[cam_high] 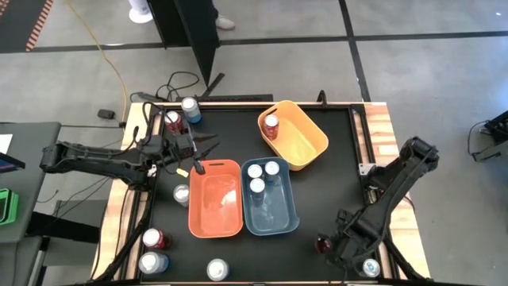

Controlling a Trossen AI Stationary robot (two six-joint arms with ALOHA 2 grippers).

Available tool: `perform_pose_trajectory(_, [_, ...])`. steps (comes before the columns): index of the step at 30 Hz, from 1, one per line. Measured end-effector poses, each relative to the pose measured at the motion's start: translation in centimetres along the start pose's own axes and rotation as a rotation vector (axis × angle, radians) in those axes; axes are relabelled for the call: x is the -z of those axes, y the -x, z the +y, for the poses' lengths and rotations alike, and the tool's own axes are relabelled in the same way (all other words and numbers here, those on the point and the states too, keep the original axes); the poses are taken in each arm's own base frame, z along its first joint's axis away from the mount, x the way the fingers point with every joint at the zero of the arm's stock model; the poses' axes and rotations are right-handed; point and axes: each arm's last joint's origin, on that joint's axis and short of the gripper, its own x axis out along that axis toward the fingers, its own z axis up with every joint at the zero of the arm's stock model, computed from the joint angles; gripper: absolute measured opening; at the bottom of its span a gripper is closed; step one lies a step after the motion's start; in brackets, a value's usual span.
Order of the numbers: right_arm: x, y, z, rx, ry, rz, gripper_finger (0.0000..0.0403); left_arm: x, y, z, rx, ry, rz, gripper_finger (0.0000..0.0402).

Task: Sort soda cans
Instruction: Put the bottom right red soda can into the yellow bin

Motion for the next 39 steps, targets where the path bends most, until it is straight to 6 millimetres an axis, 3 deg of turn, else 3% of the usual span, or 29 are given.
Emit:
perform_pose_trajectory(12, [-9.6,7.0,-4.8,0.174,0.133,-0.168,0.0296,0.1,0.0,-0.1,0.004,0.023,0.008,0.0114])
perform_pose_trajectory(22, [-16.6,11.4,-11.7,0.300,0.127,-0.315,0.0296,0.5,0.1,-0.6,0.034,0.074,0.052,0.0114])
perform_pose_trajectory(33, [-20.6,13.3,-21.5,0.421,-0.032,-0.322,0.0296,0.6,0.3,-1.0,0.060,0.065,0.074,0.0114])
perform_pose_trajectory(39, [-22.1,13.9,-25.6,0.357,-0.094,-0.372,0.0296,0.6,0.3,-1.0,0.060,0.065,0.074,0.0114])
